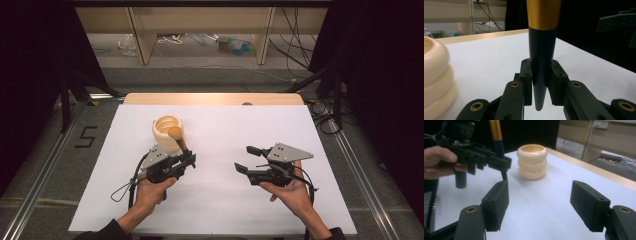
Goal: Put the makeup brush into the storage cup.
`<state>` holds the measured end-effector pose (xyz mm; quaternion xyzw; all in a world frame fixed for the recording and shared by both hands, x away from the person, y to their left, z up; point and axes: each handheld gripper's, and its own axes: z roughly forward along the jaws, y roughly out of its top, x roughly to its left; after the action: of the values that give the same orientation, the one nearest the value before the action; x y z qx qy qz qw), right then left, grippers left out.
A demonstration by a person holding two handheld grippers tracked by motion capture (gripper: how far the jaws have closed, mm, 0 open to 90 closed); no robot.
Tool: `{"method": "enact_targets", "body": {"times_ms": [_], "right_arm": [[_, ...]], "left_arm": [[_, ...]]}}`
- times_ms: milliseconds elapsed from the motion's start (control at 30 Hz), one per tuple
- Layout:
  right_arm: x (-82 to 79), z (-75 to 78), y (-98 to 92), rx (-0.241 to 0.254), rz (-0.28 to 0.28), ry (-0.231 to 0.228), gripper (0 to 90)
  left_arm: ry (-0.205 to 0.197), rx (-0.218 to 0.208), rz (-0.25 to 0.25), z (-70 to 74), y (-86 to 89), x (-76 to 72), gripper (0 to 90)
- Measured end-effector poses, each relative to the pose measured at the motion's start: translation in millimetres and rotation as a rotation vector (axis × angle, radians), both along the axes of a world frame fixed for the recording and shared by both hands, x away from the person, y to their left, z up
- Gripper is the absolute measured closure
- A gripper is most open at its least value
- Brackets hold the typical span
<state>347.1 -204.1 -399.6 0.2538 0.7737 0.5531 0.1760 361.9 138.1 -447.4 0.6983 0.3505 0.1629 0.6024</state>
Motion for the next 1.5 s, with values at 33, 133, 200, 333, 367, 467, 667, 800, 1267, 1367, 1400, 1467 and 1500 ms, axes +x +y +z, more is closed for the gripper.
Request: {"method": "enact_targets", "body": {"times_ms": [33,133,200,333,367,467,667,800,1267,1367,1400,1467,1500], "right_arm": [[-0.7,-0.9,-1.6,-0.008,-0.009,-0.011,30.4],[-1.5,-4.8,-6.3,-0.020,-0.034,-0.024,27.7],[-3.4,-6.8,-10.3,-0.040,-0.054,-0.008,26.6],[-6.9,-11.6,-17.7,-0.047,-0.077,0.003,25.7],[-6.5,-13.3,-19.5,-0.048,-0.083,-0.014,25.3],[-10.7,-17.3,-24.7,-0.050,-0.095,0.014,24.2],[-17.6,-23.2,-33.2,-0.032,-0.098,0.014,24.0],[-23.3,-25.5,-37.1,-0.047,-0.104,0.025,23.6],[-33.6,-30.8,-41.1,-0.042,-0.098,0.036,22.5],[-33.6,-31.2,-41.7,-0.047,-0.097,0.036,22.5],[-33.8,-31.1,-41.8,-0.049,-0.096,0.037,22.5],[-33.9,-31.2,-41.9,-0.048,-0.096,0.037,22.5],[-33.9,-31.4,-42.0,-0.047,-0.096,0.037,22.5]], "left_arm": [[-0.009,0.008,0.008,0.3,2.8,1.7,75.9],[-0.023,0.019,0.032,1.7,9.9,5.3,75.9],[-0.011,0.005,0.046,2.7,14.2,7.0,75.9],[-0.012,0.007,0.058,4.7,19.3,10.0,75.9],[-0.009,0.007,0.062,5.3,19.9,10.1,75.9],[-0.006,0.005,0.066,7.3,22.4,11.5,75.9],[-0.014,0.014,0.088,11.0,31.3,17.2,75.9],[-0.026,0.029,0.113,12.9,37.2,21.8,75.9],[-0.067,0.041,0.171,26.8,61.9,43.1,75.9],[-0.084,0.058,0.175,33.3,64.6,49.6,75.9],[-0.087,0.061,0.180,35.4,65.1,51.2,75.9],[-0.082,0.060,0.184,39.0,65.1,54.7,75.9],[-0.085,0.063,0.185,40.8,65.3,56.9,75.9]]}}
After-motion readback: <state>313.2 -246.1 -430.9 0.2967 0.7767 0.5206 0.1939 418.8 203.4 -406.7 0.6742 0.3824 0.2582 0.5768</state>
